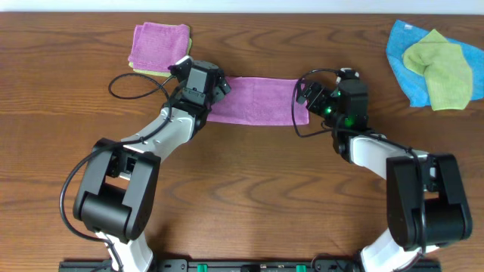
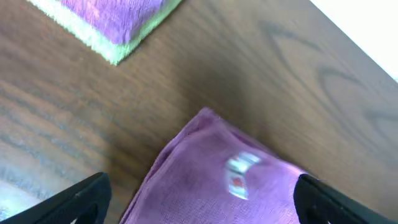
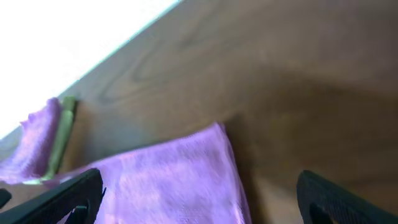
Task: Fold the cloth
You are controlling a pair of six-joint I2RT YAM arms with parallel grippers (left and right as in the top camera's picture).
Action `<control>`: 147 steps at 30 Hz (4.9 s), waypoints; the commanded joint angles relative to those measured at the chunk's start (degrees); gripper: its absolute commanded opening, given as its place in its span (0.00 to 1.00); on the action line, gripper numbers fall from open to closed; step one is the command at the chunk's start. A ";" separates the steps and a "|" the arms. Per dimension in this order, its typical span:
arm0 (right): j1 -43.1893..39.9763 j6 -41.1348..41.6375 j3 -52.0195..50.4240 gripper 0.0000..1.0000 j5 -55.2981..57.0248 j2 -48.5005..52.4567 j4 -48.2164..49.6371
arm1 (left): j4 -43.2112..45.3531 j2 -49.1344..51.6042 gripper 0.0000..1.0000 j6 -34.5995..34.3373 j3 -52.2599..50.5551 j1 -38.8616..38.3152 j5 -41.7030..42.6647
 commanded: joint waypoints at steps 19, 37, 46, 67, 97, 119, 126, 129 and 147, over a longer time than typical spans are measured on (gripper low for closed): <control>-2.73 -26.84 11.10 0.99 -12.24 -5.99 -37.68 | -23.65 -3.30 0.95 4.00 11.56 -0.09 22.14; -2.99 -33.79 11.47 0.99 -15.21 -3.58 -34.45 | -10.32 10.51 0.95 -7.72 11.63 -0.72 17.46; -3.04 -34.71 13.53 0.99 -19.87 5.88 -34.51 | -11.37 10.95 0.95 -7.78 11.63 -0.87 18.32; -1.55 -29.94 14.91 0.98 -20.33 14.64 -32.50 | -11.37 10.95 0.95 -7.74 11.63 -0.87 19.61; 1.44 -24.46 17.88 0.01 -3.78 14.60 -32.98 | -11.13 10.95 0.95 -7.72 11.63 -0.87 19.63; 4.70 -26.16 34.18 0.02 -12.39 14.60 -54.51 | -11.13 10.93 0.95 -7.72 11.63 -0.87 19.80; 6.78 -27.98 39.23 0.01 -10.25 13.99 -59.43 | -10.71 6.67 0.95 -5.38 11.67 1.66 22.99; 7.10 -30.03 41.35 0.01 -7.80 13.97 -61.77 | -10.73 4.22 0.95 -4.90 11.67 3.17 23.04; 12.09 -31.15 42.84 0.01 -1.81 13.97 -63.63 | -28.85 -10.01 0.95 4.24 11.67 6.80 23.52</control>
